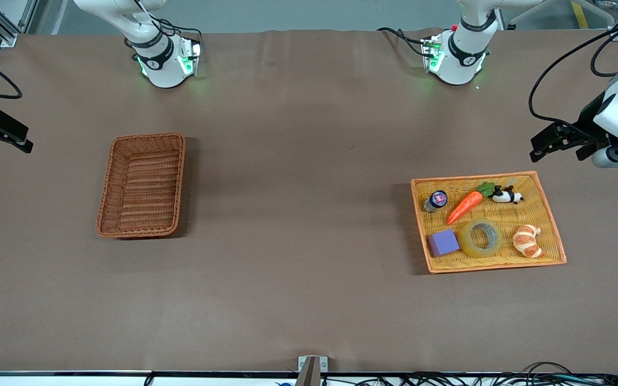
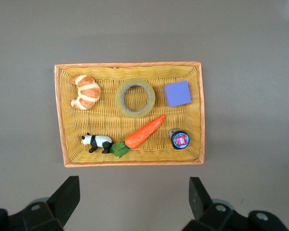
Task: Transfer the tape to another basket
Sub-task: 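Move the left gripper toward the yellow tray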
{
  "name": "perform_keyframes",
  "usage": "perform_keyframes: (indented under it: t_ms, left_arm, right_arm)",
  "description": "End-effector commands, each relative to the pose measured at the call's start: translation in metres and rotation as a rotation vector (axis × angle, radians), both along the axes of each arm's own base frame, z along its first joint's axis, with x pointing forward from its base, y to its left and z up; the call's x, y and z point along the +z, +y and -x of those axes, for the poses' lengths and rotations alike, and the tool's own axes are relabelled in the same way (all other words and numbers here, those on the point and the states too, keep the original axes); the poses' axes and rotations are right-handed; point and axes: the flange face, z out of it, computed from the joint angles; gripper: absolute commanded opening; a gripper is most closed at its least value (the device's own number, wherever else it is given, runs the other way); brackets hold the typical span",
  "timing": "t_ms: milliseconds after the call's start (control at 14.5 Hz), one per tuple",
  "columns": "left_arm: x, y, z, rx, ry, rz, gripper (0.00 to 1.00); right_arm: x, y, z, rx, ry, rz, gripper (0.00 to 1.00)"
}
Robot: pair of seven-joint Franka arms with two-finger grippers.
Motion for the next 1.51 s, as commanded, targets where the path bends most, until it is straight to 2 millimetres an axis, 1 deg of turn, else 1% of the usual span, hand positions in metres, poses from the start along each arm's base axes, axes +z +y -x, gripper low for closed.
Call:
perform_keyframes:
  t_ms: [0,206,344,413,550,688,757,826,894,1032,1239,1307,1445]
  left_arm:
    - [0.004,0.004,0.005,-0.008,-0.016,-0.014,1.00]
    - [0.002,0.003,0.004,-0.014,-0.008,-0.018,0.98]
    - [-0.001,0.003,0.003,-0.051,-0.004,-0.019,0.98]
    - [-0.009,0.010,-0.002,-0.056,0.009,-0.025,0.98]
    - [-0.015,0.017,-0.006,-0.055,0.015,-0.026,0.98]
    - [-0.029,0.043,-0.015,-0.054,0.033,-0.025,0.98]
    - [-0.037,0.050,-0.021,-0.055,0.027,-0.023,0.99]
    - [-0.052,0.059,-0.030,-0.039,0.029,-0.023,1.00]
    - [-0.069,0.064,-0.037,-0.037,0.046,-0.030,1.00]
    - [-0.108,0.068,-0.054,-0.098,0.076,-0.043,1.00]
    - [-0.180,0.071,-0.080,-0.113,0.104,-0.055,1.00]
    - [-0.200,0.071,-0.085,-0.114,0.118,-0.057,1.00]
    - [-0.247,0.071,-0.091,-0.121,0.173,-0.061,1.00]
  right_arm:
    - [0.000,-0.002,0.002,-0.012,-0.004,-0.020,1.00]
    - [0.000,-0.002,0.002,-0.012,-0.004,-0.020,1.00]
    - [0.000,-0.001,0.002,-0.010,-0.003,-0.020,1.00]
    - [0.000,-0.001,0.002,-0.010,-0.003,-0.020,1.00]
    - [0.000,-0.002,0.002,-0.012,-0.005,-0.020,1.00]
    - [0.000,-0.002,0.002,-0.012,0.000,-0.020,1.00]
    - [0.000,-0.001,0.002,-0.010,-0.002,-0.020,1.00]
    - [0.000,-0.001,0.002,-0.010,-0.003,-0.020,1.00]
    - [0.000,-0.003,0.002,-0.013,-0.002,-0.020,1.00]
    - [0.000,-0.003,0.002,-0.013,-0.002,-0.020,1.00]
    - [0.000,-0.003,0.002,-0.013,0.000,-0.020,1.00]
    - [0.000,-0.002,0.002,-0.012,0.000,-0.020,1.00]
    - [0.000,-0.002,0.002,-0.012,-0.003,-0.020,1.00]
